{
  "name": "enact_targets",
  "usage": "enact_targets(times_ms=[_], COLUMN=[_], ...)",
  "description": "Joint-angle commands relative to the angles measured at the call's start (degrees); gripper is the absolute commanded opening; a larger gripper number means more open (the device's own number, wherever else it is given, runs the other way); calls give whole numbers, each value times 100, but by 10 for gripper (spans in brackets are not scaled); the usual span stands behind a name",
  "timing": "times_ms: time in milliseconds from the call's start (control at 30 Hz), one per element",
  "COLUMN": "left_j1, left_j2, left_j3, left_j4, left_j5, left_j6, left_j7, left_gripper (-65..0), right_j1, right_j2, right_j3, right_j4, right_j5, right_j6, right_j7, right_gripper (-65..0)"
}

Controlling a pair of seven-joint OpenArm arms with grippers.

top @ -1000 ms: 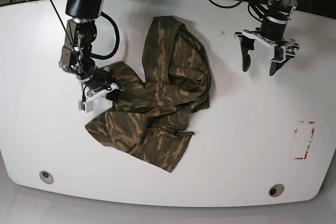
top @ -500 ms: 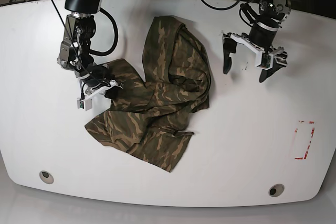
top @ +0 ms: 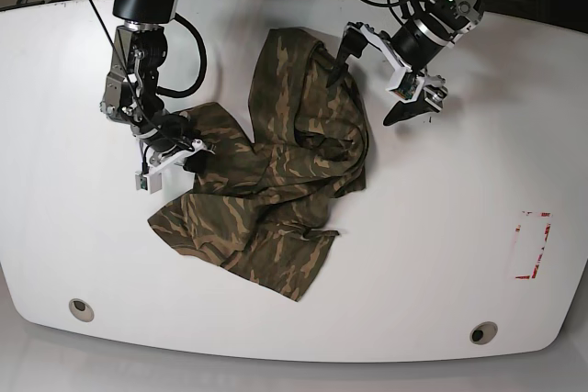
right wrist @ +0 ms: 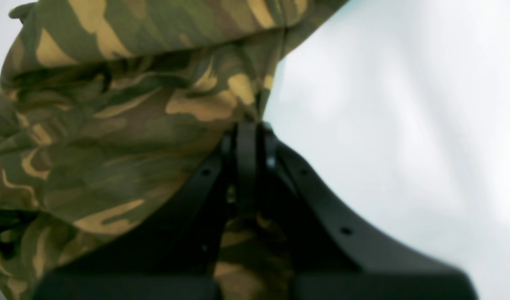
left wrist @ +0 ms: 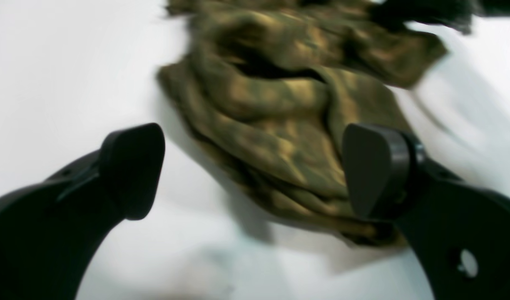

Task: Layout the t-shirt on the table in an organized manner, then fold the t-shirt properly
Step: 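Lower the left gripper onto the bunched shirt fabric and grasp it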

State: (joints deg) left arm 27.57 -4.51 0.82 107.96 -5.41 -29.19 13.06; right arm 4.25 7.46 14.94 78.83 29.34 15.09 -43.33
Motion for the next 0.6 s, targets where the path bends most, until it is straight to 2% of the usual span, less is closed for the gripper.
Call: enact_targets(times_ms=[0, 233, 567], left_j1=[131, 306, 306], left_j2=[-195, -626, -626], left_j3=[28, 406, 564], left_j4=[118, 118, 57], left_j5=[-61, -88, -61], left_j6=[-13, -13, -13], left_j7=[-159, -167, -124], left_gripper=[0, 0, 0], right_j1=[107, 107, 45], right_j2=[120, 128, 137], right_j3=[23, 23, 23], right_j4=[113, 113, 113], right_j5=[50, 50, 50], right_j6=[34, 34, 34], right_j7=[118, 118, 118], right_gripper=[-650, -650, -650])
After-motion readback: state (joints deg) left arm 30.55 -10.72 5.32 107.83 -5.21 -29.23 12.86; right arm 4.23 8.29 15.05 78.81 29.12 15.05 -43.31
